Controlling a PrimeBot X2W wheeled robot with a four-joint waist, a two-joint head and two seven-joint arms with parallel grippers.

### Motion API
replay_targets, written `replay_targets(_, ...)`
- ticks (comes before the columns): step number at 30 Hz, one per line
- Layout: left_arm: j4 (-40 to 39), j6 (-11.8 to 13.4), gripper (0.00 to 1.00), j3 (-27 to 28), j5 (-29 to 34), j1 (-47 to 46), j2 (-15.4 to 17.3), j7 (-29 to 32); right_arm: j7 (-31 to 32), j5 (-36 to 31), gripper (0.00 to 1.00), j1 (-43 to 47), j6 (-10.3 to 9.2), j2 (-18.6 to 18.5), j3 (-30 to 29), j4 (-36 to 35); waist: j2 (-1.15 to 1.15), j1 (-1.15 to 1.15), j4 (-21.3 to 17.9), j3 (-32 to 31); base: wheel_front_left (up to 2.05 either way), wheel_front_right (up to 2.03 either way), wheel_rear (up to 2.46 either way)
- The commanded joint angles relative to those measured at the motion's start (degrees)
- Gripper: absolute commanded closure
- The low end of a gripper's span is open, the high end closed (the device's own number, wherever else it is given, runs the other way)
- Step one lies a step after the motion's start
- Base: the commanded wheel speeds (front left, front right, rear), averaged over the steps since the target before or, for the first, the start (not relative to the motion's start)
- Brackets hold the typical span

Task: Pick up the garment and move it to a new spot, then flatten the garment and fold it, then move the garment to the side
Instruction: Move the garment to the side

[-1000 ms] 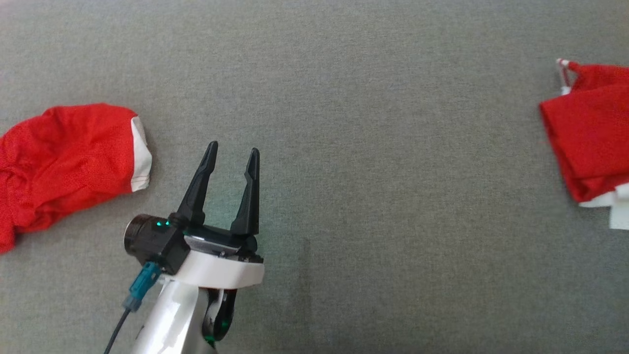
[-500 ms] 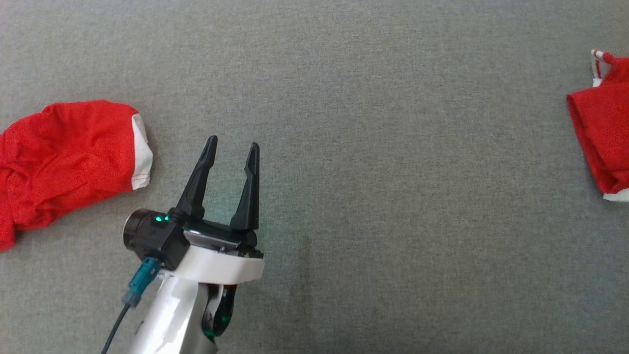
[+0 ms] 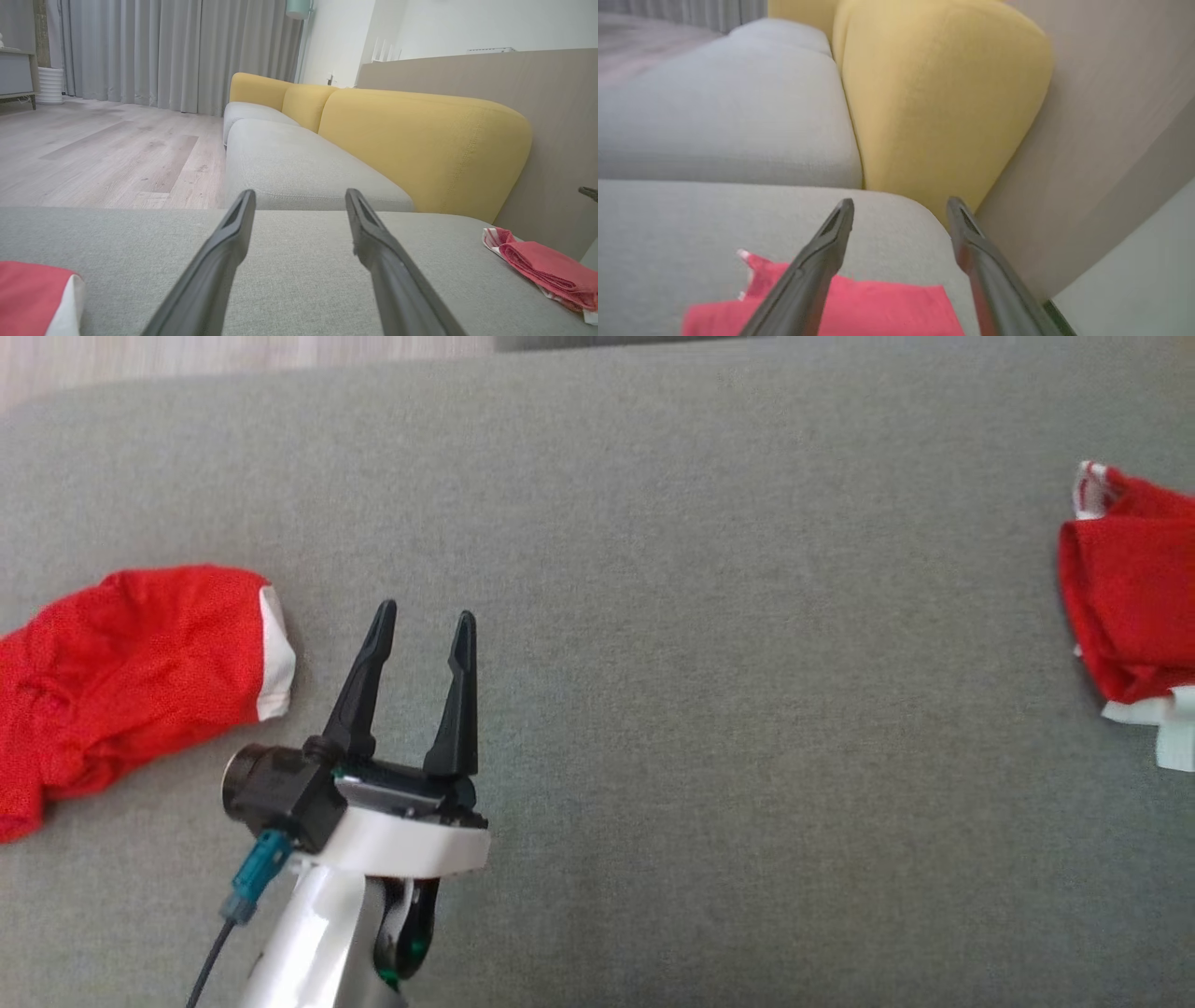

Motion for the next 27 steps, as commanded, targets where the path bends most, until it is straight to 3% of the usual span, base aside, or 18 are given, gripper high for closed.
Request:
replay_targets(1, -1.94, 0.17, 0.0, 2.05, -0.18, 0.38, 0.17, -0.29, -0.88, 0.86, 0.0, 0.38, -0.05, 0.34, 1.3, -3.37, 0.0, 0.0, -0.71, -1.77, 0.0, 0.0, 0.0)
replay_targets(15, -3.86, 0.56, 0.0, 4.03, -1.71, 5.38, 0.17, -0.29, -1.01, 15.52, 0.0, 21.67, -0.05, 18.93, 9.05, -37.4, 0.0, 0.0, -2.44, -9.74, 0.0, 0.0, 0.0)
replay_targets(20, -4.11, 0.43, 0.0, 4.44, -1.85, 6.98, 0.17, -0.29, -1.01, 16.22, 0.0, 29.29, -0.05, 23.57, 9.4, -44.3, 0.0, 0.0, -2.59, -11.1, 0.0, 0.0, 0.0)
replay_targets(27, -4.47, -0.36, 0.0, 4.53, -1.44, 9.53, 0.17, -0.29, -1.01, 15.64, 0.0, 37.8, -0.05, 26.19, 10.06, -47.27, 0.0, 0.0, -2.68, -12.62, 0.0, 0.0, 0.0)
